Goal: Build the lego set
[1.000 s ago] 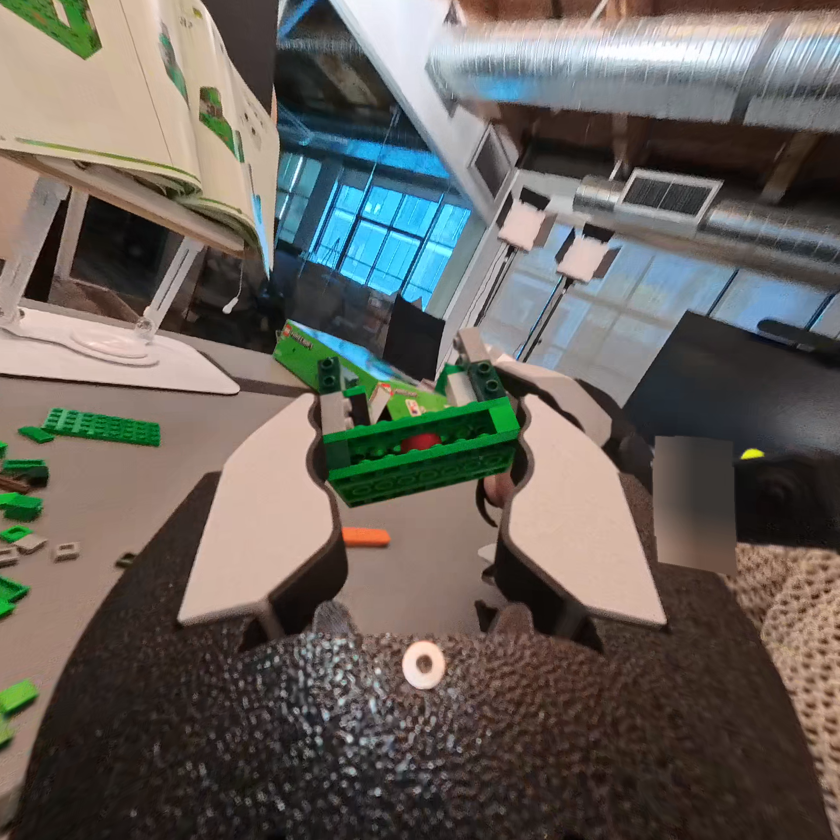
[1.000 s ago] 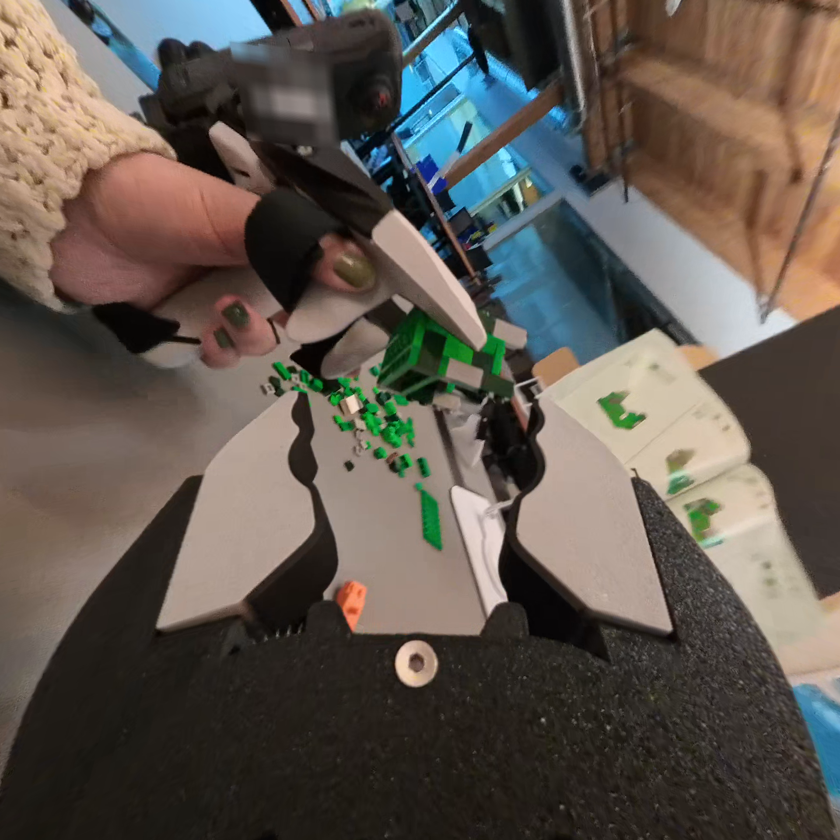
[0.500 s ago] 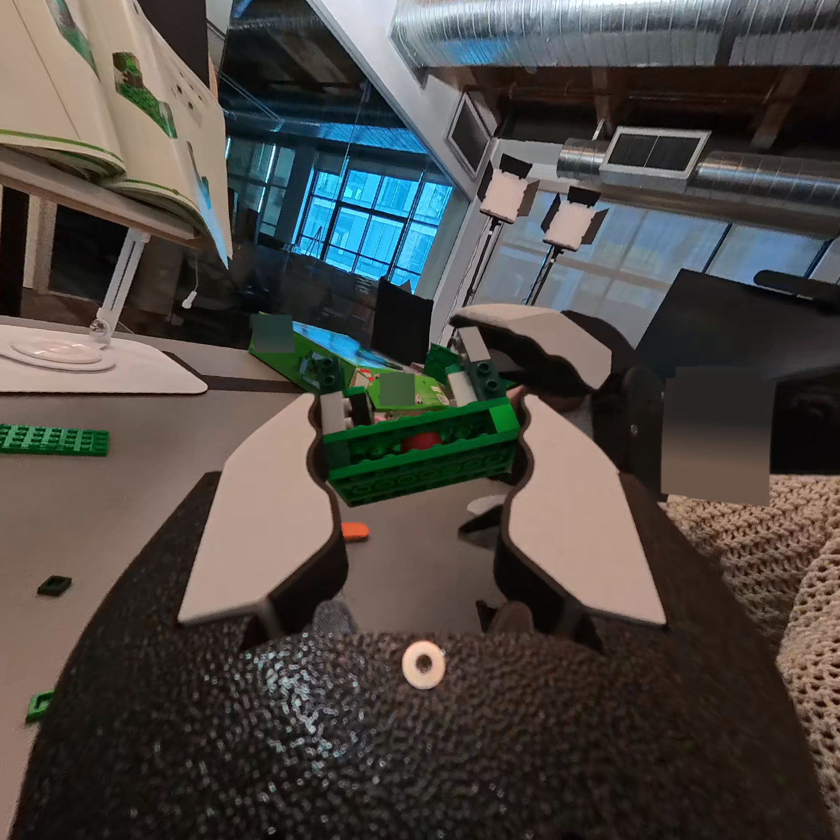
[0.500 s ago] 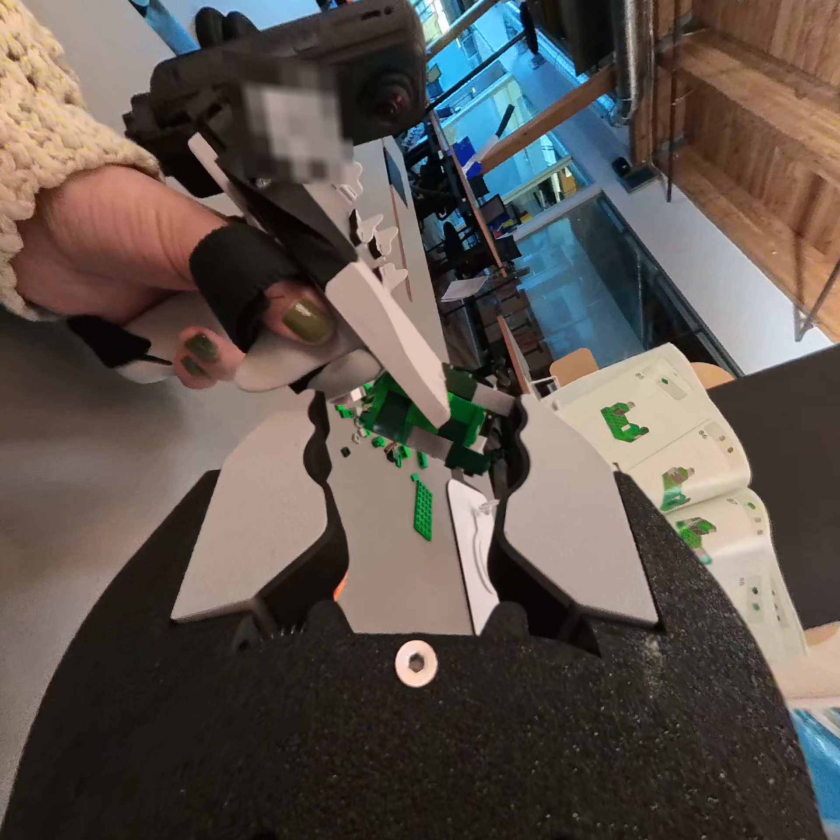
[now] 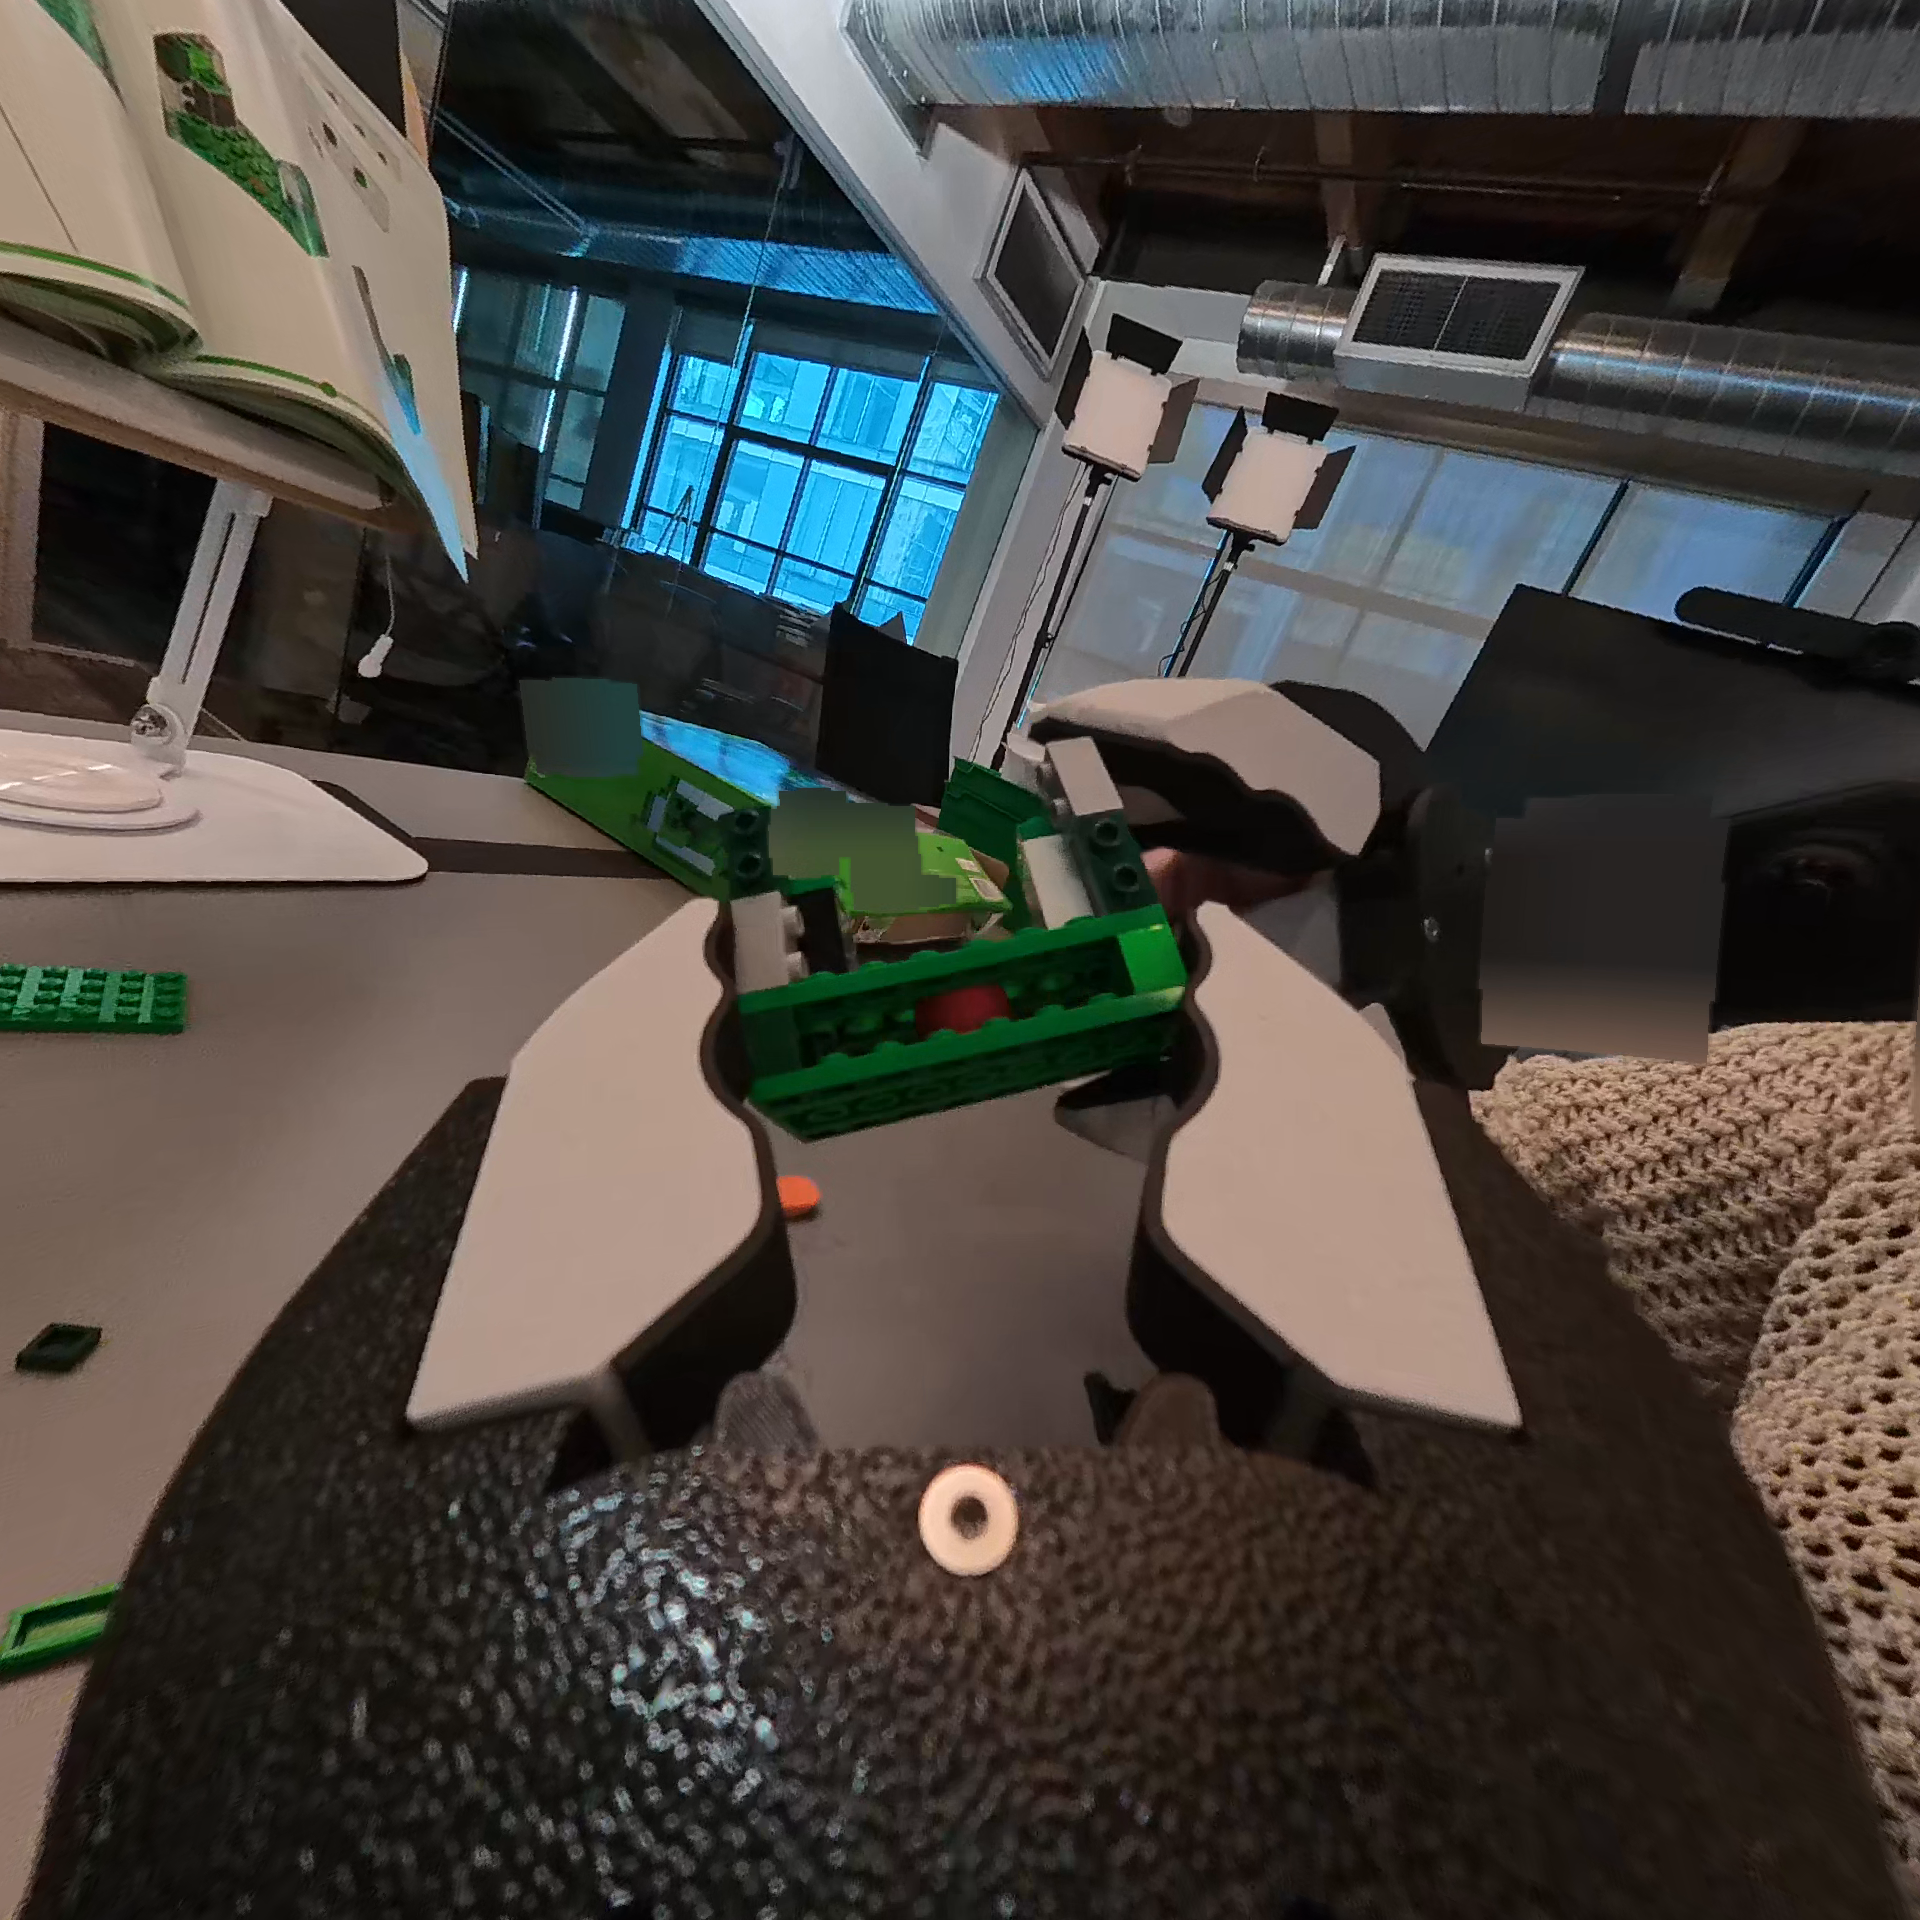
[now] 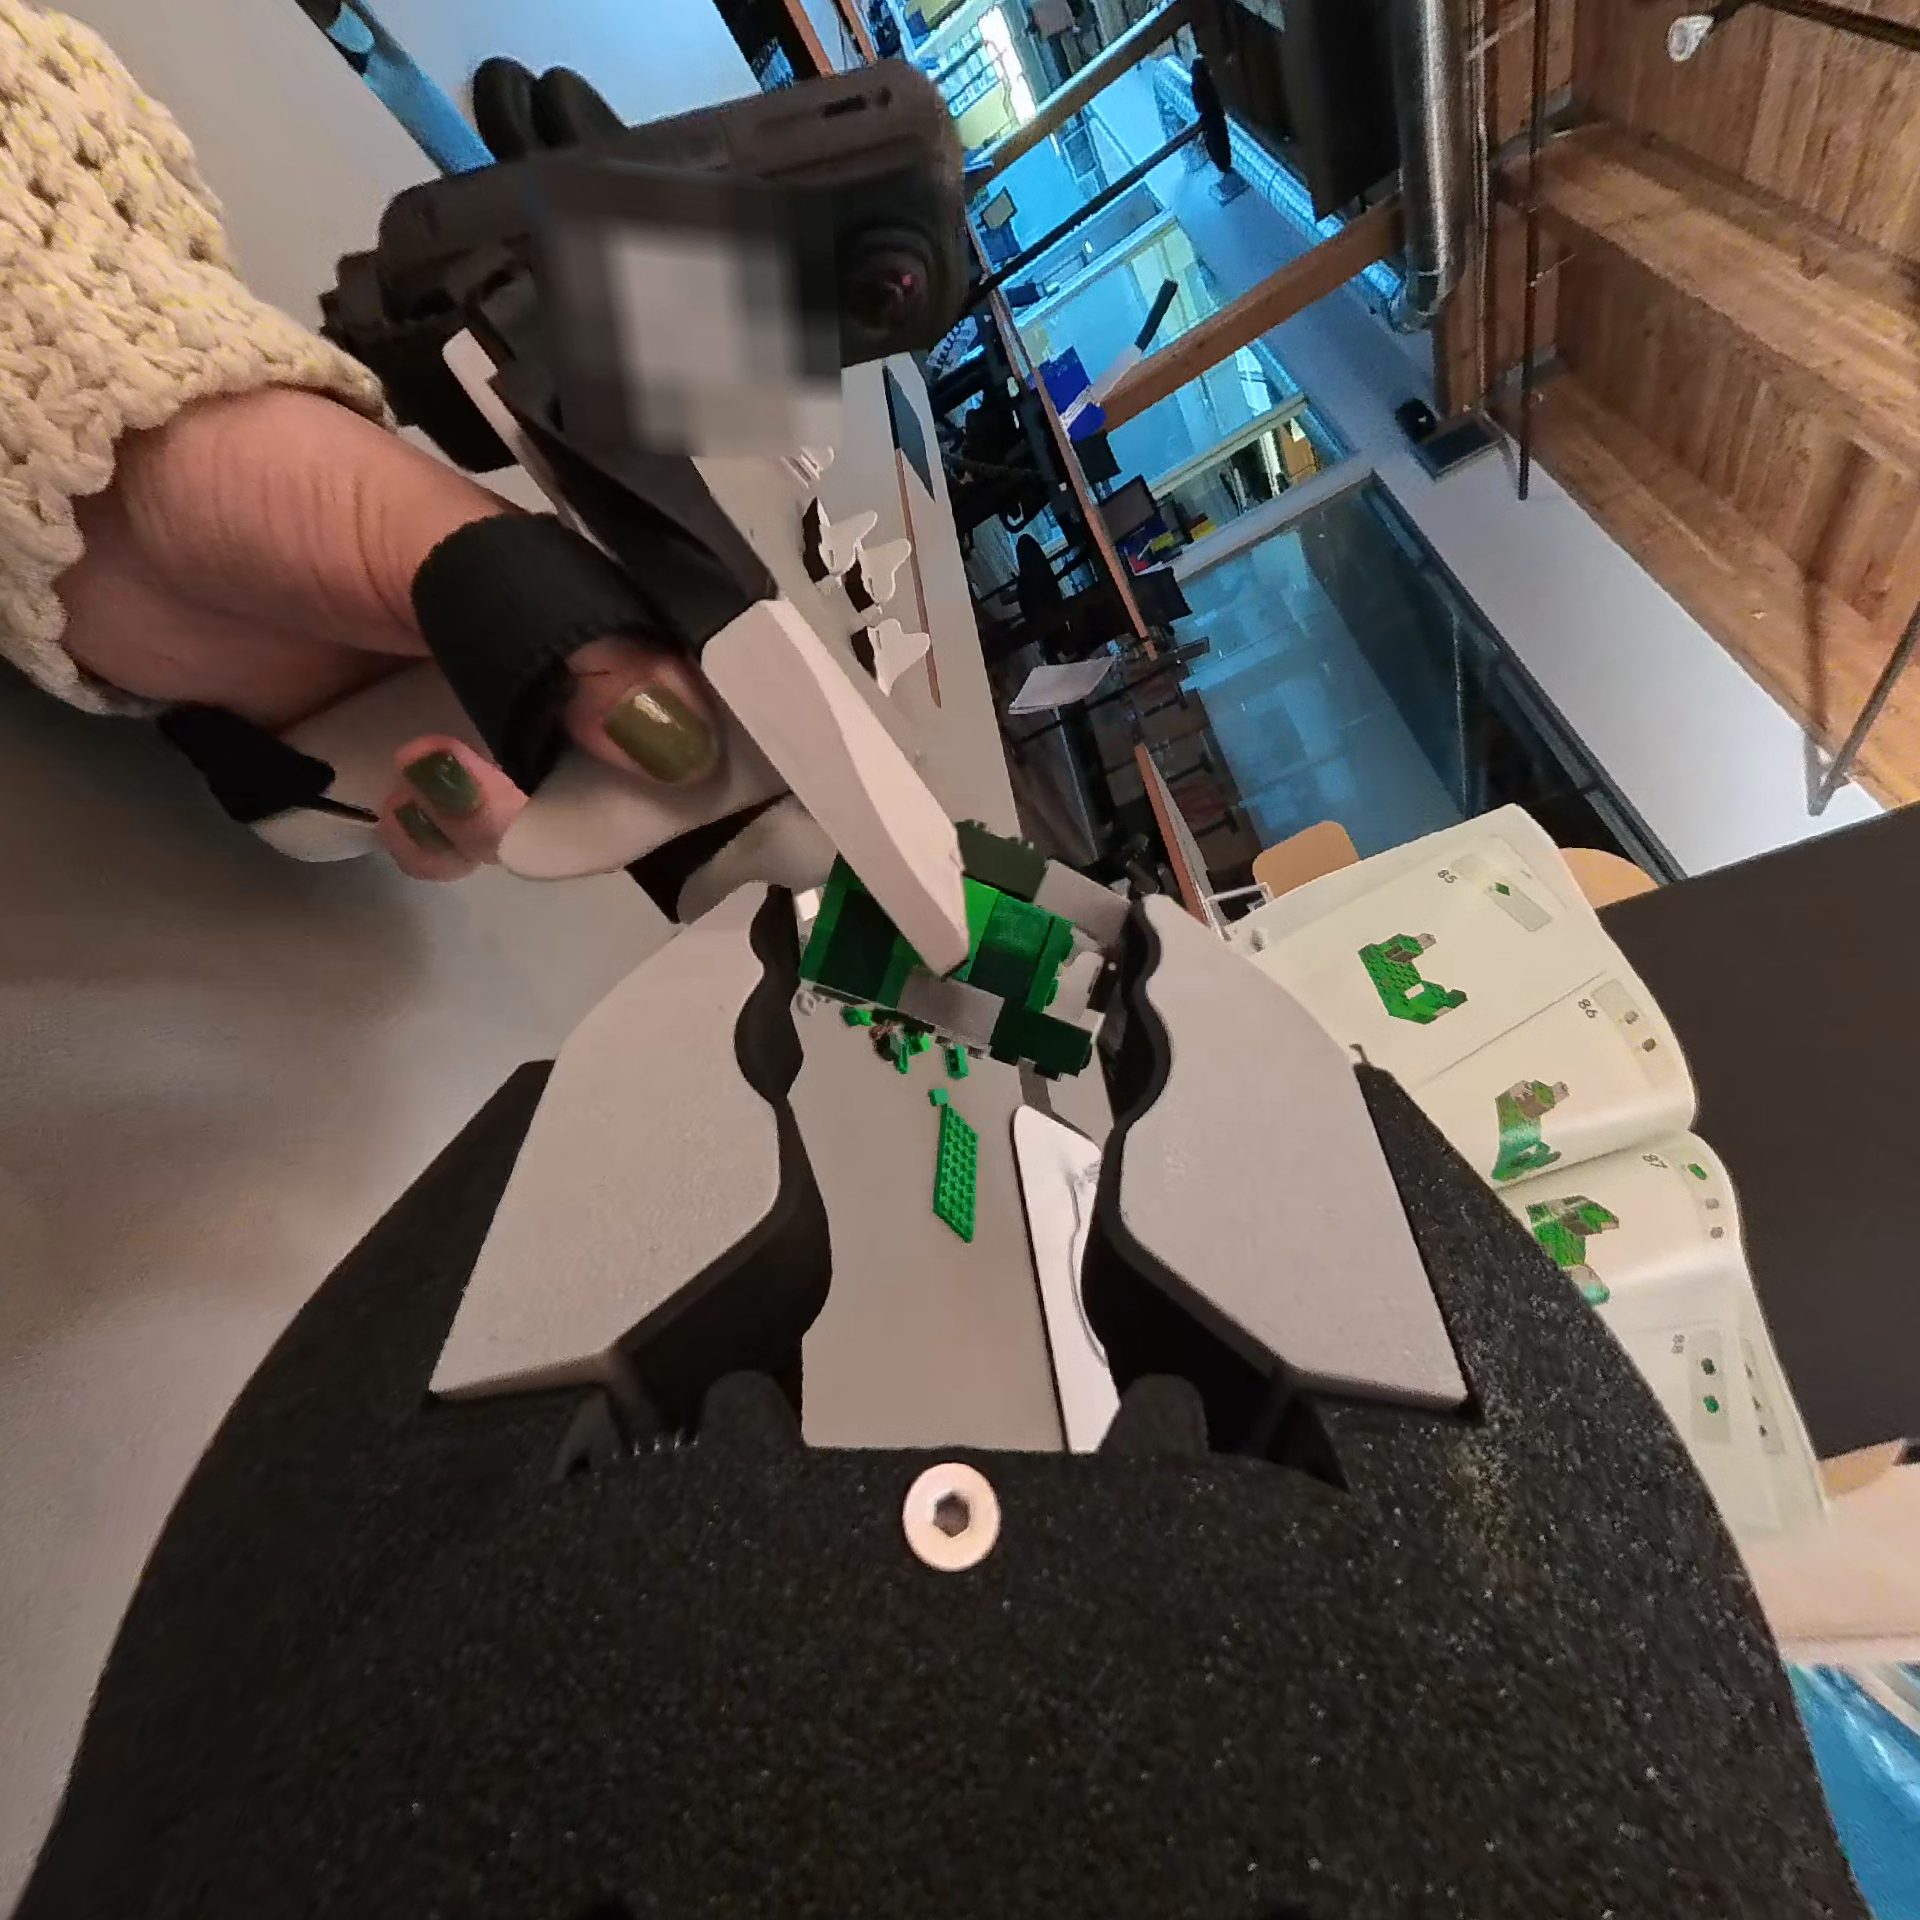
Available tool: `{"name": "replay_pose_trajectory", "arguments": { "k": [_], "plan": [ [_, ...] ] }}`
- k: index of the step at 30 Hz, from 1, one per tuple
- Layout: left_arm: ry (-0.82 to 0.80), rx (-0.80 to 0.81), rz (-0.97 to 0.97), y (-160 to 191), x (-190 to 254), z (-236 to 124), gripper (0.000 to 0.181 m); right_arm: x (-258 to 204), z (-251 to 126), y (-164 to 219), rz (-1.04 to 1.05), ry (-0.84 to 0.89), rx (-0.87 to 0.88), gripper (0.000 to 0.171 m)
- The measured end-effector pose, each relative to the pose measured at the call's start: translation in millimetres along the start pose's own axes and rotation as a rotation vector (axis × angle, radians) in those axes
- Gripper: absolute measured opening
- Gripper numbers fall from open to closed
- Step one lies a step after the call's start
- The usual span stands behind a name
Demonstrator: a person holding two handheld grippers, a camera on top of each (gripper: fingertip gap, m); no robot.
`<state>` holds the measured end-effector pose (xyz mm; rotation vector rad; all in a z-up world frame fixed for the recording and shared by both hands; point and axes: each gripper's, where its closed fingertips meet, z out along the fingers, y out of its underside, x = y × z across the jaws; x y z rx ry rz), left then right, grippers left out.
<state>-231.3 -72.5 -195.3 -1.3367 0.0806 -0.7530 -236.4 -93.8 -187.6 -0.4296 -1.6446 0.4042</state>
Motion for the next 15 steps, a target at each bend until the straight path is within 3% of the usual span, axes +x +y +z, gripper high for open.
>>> {"name": "replay_pose_trajectory", "arguments": {
  "k": [15],
  "plan": [
    [0.011, -0.072, -0.010, 13, -2, 4, 0.080, -5, -5, 7, -0.063, -0.053, -0.011, 0.058]
  ]
}}
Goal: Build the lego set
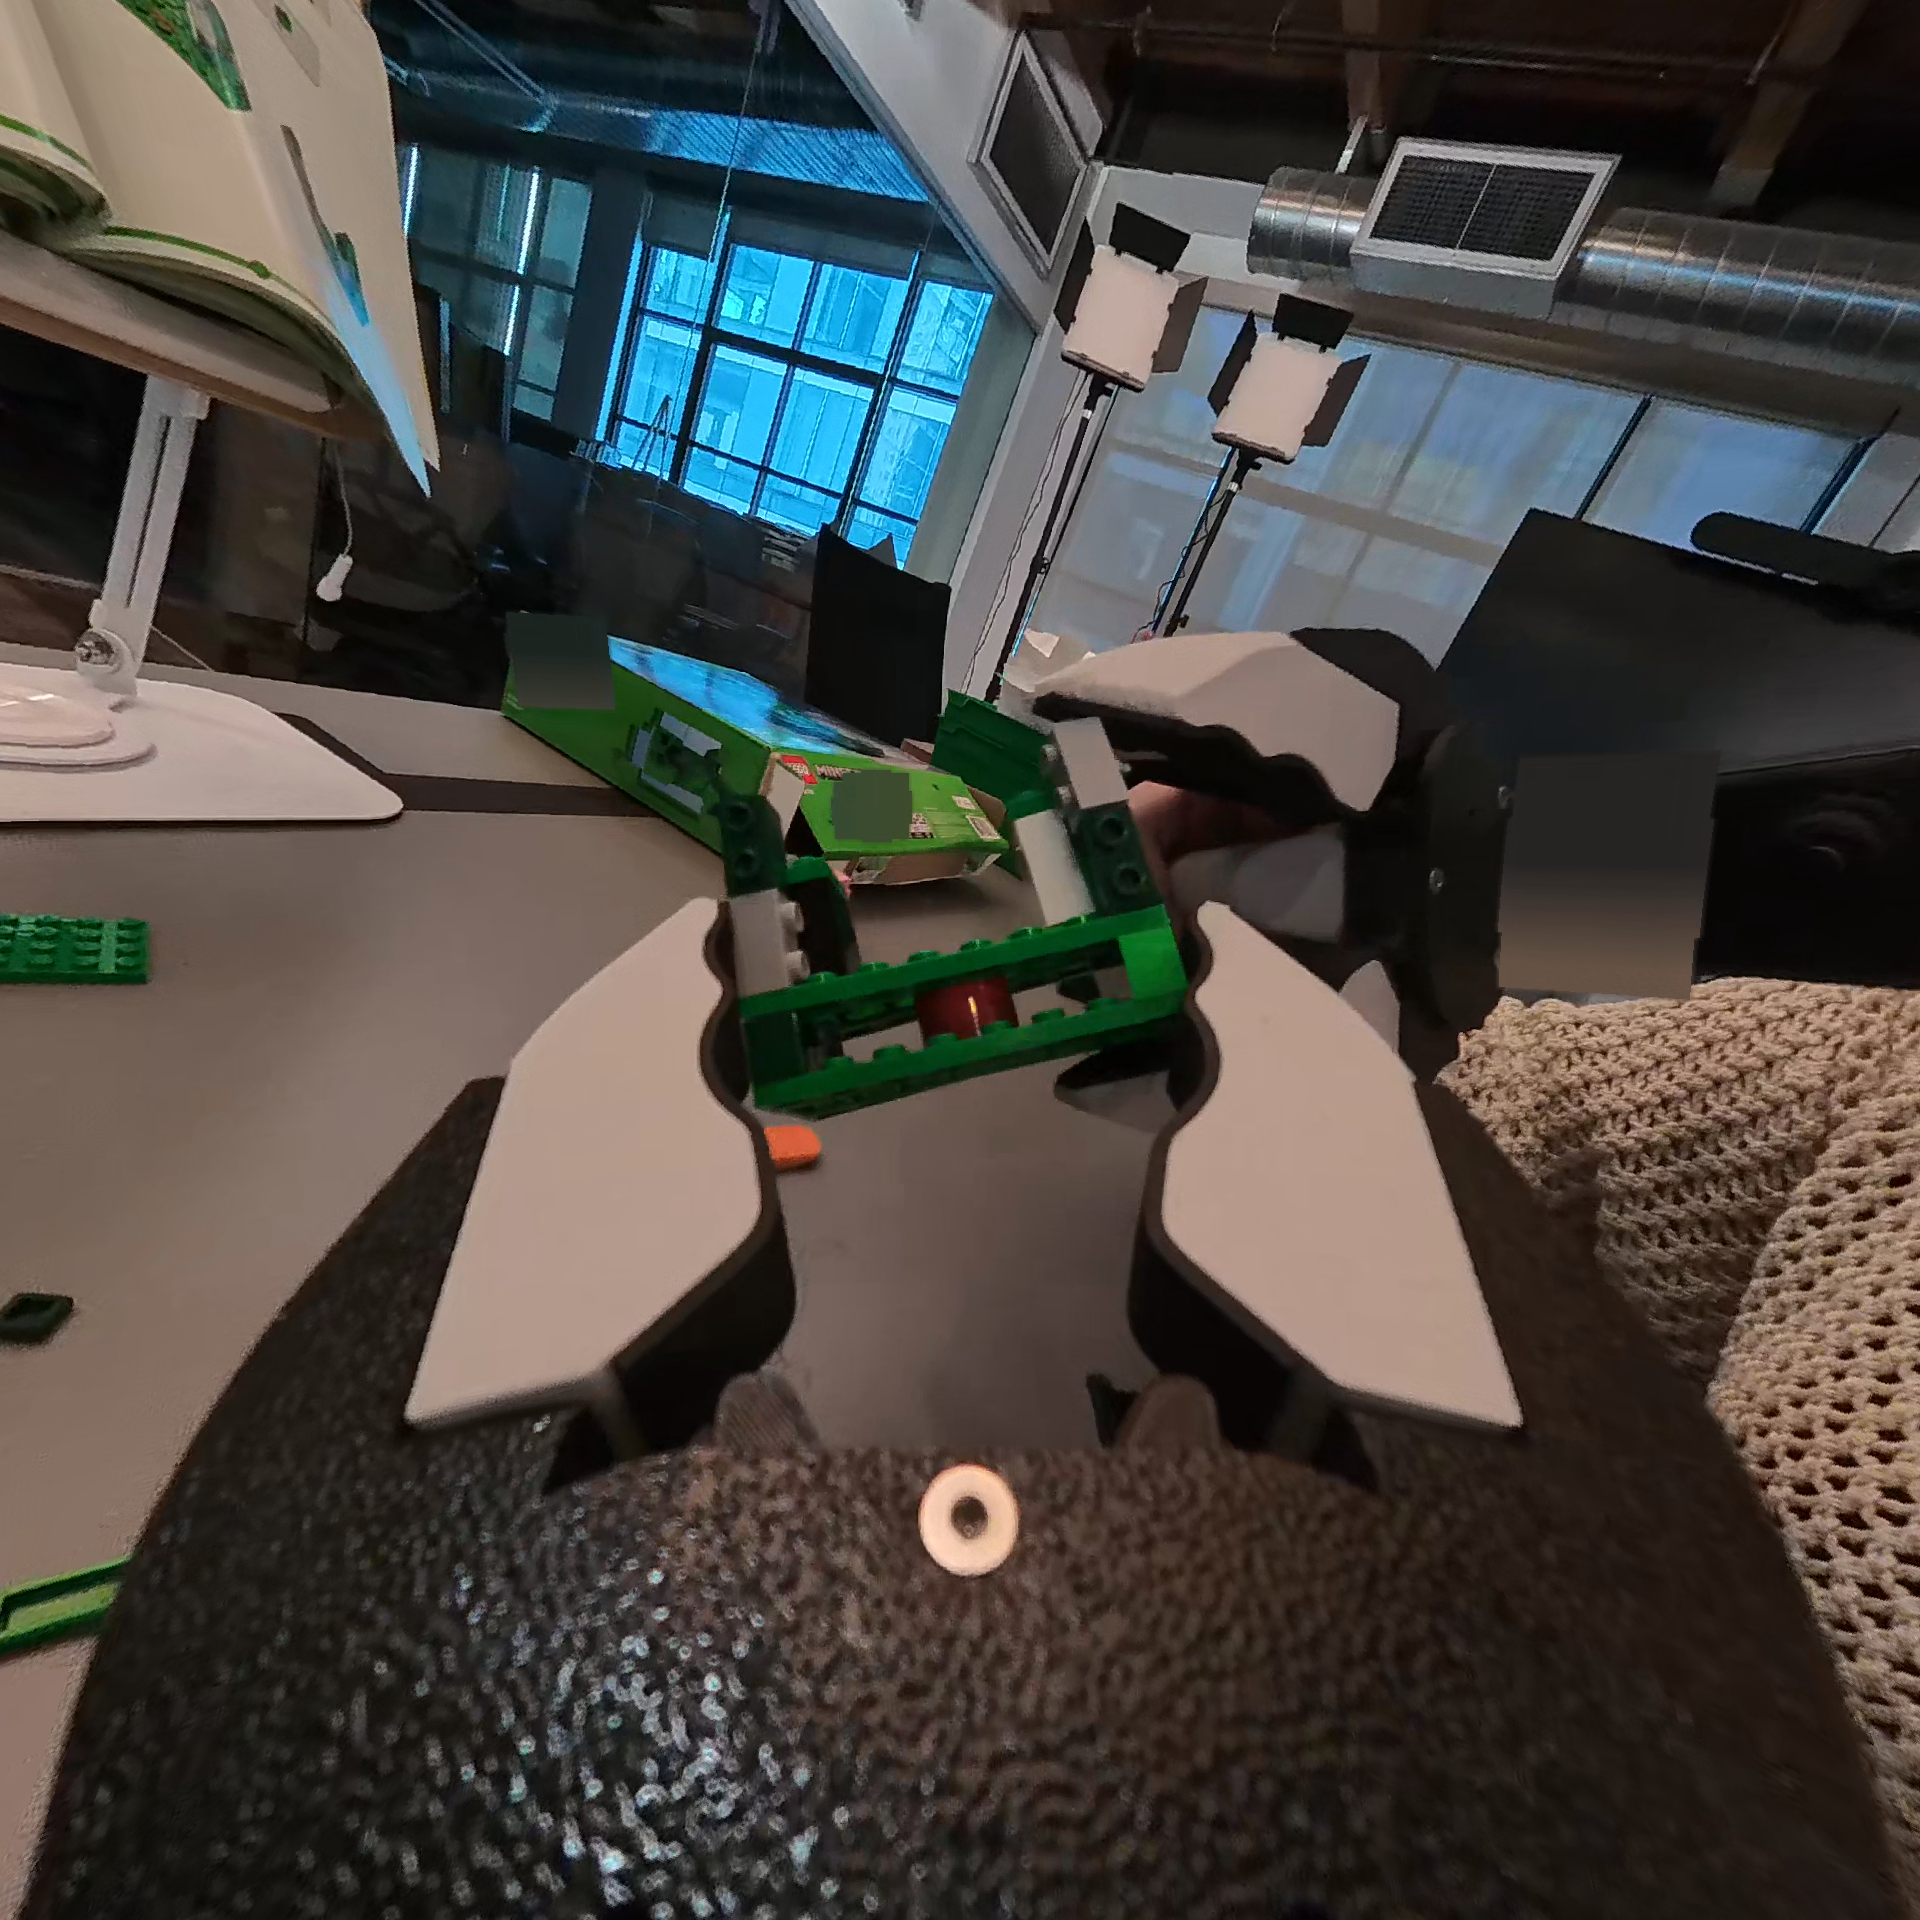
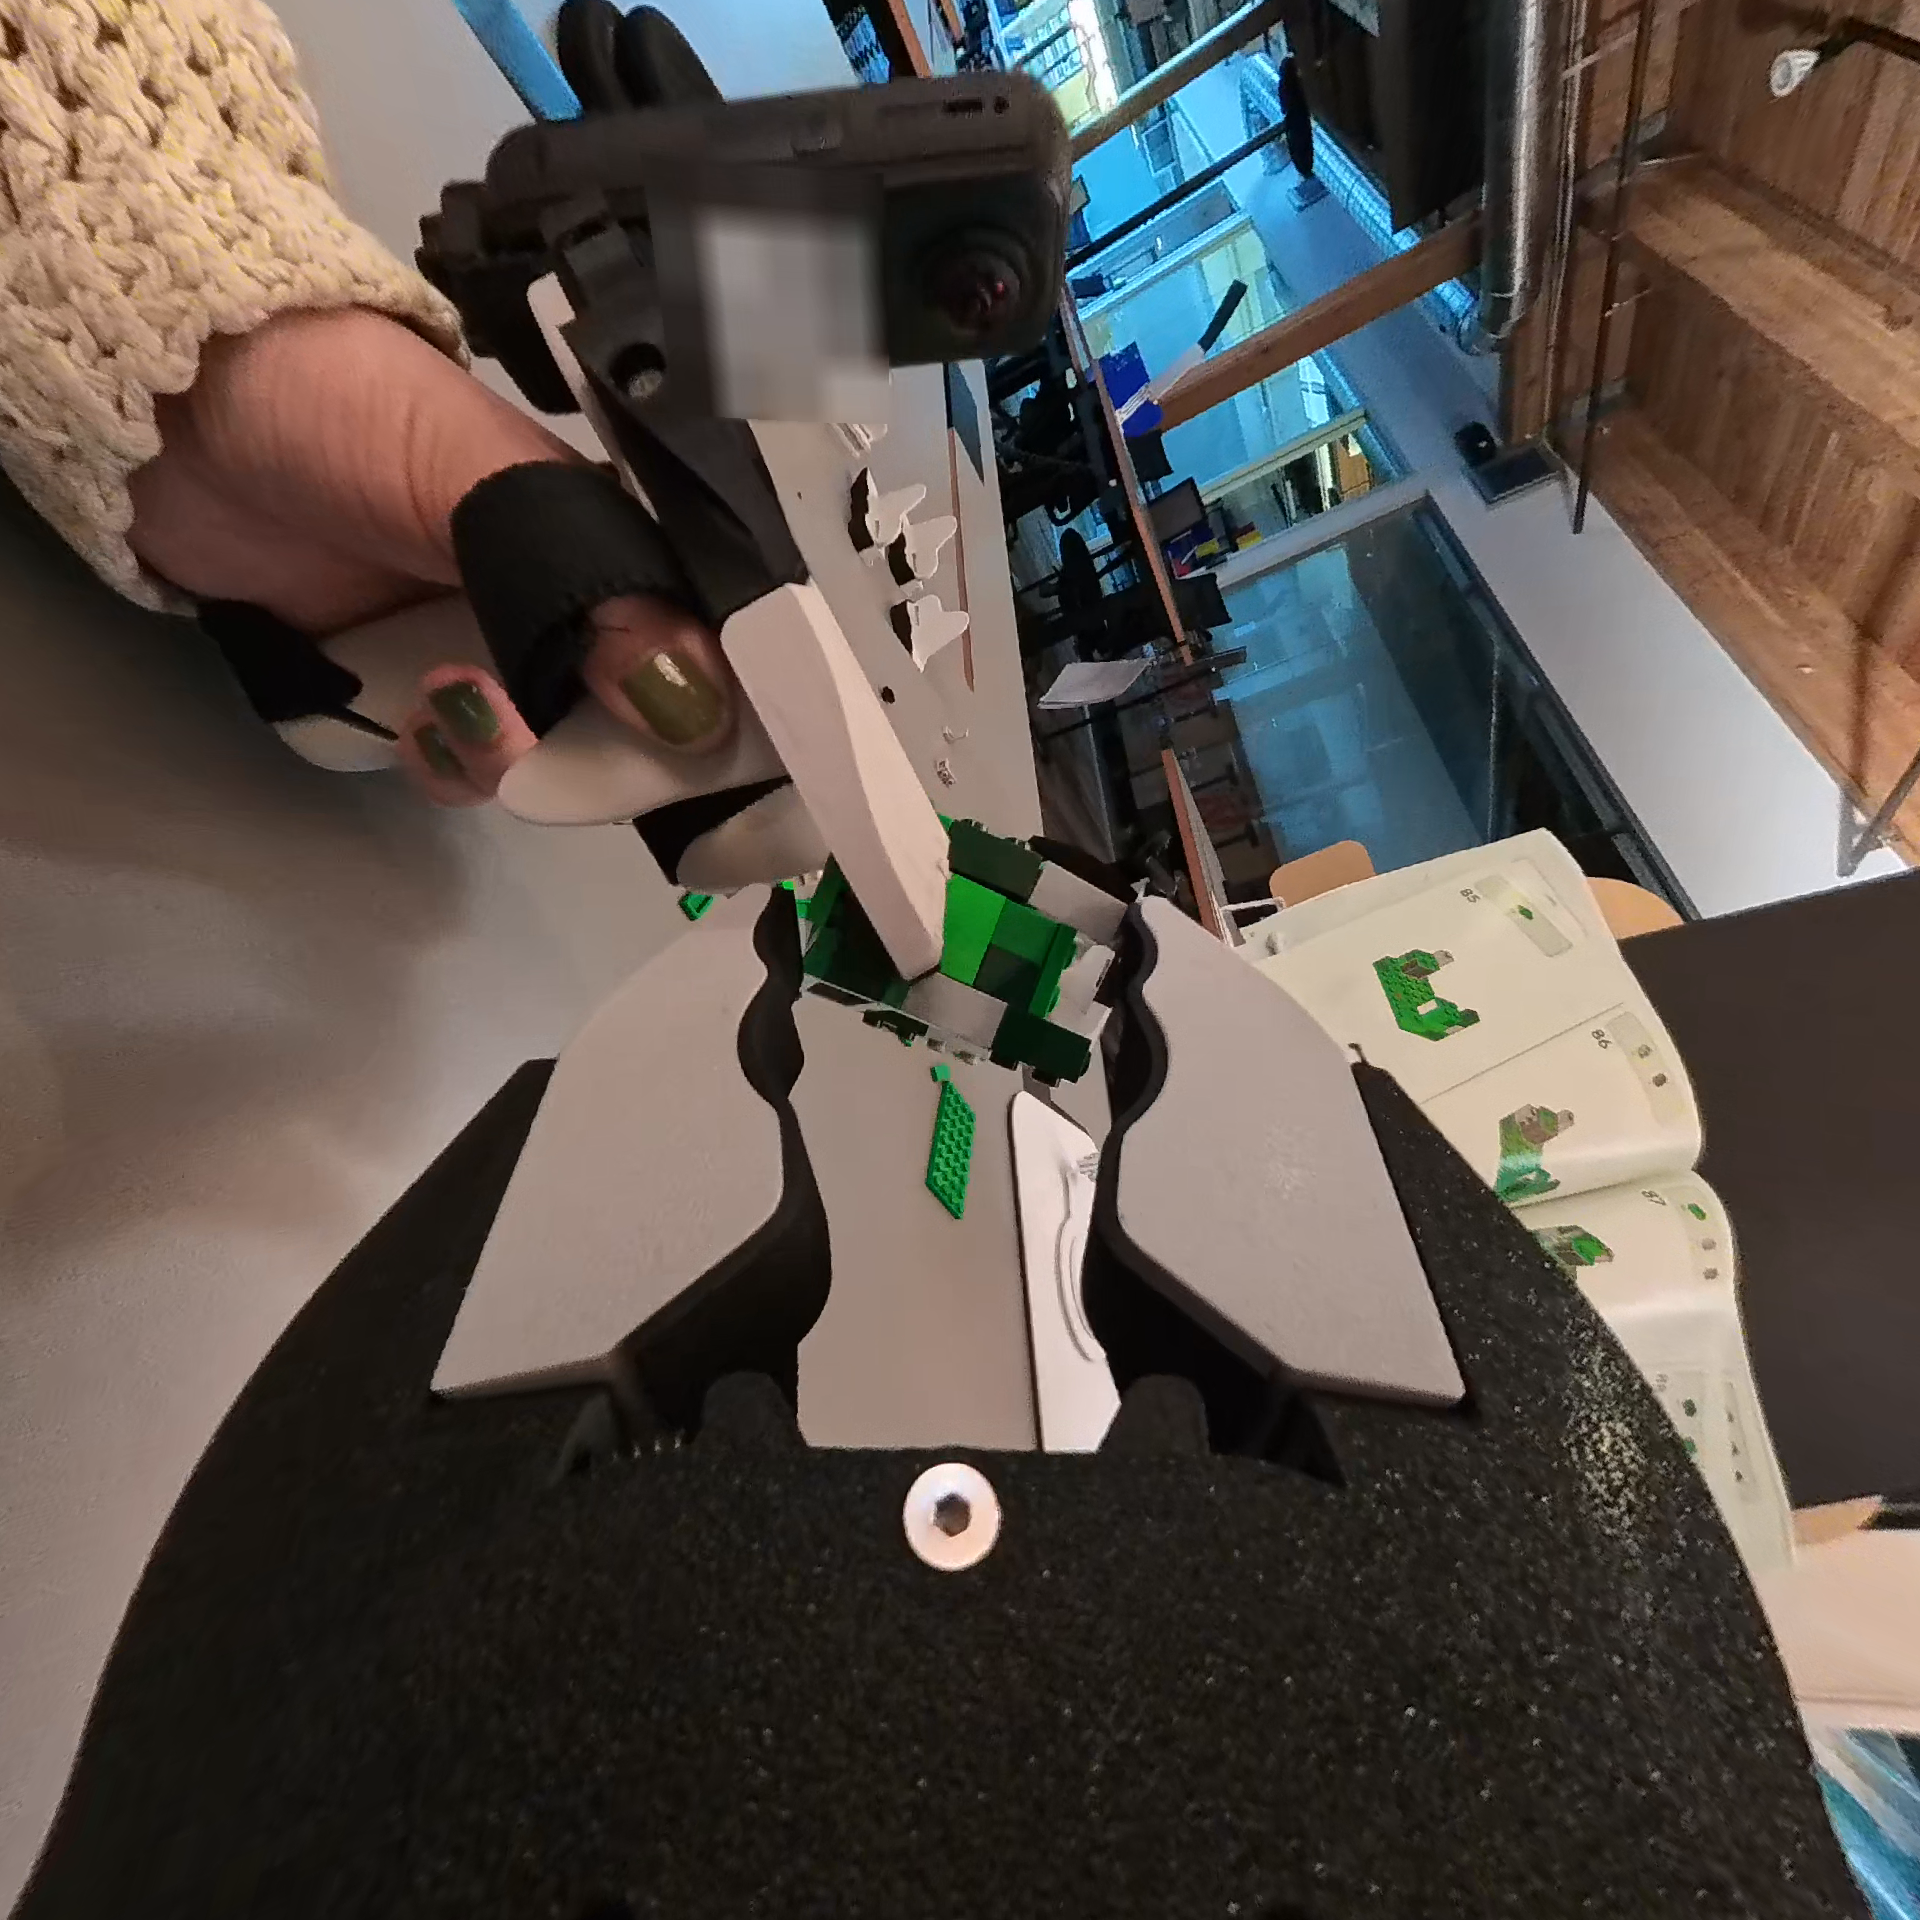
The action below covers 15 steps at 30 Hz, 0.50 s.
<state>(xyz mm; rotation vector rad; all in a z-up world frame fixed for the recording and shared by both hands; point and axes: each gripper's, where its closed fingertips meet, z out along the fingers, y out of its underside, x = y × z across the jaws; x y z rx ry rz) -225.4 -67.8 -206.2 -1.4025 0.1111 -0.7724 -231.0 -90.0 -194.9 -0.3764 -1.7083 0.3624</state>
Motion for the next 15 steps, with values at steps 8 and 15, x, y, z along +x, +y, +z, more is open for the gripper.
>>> {"name": "replay_pose_trajectory", "arguments": {
  "k": [8, 15],
  "plan": [
    [0.036, 0.033, -0.029, -4.7, 1.9, -1.8, 0.079, 0.9, 0.4, -2.3, -0.028, 0.033, 0.002, 0.060],
    [0.064, 0.067, -0.082, -9.4, -0.1, -4.6, 0.079, 0.4, 1.4, -4.0, -0.023, 0.052, 0.016, 0.061]
  ]
}}
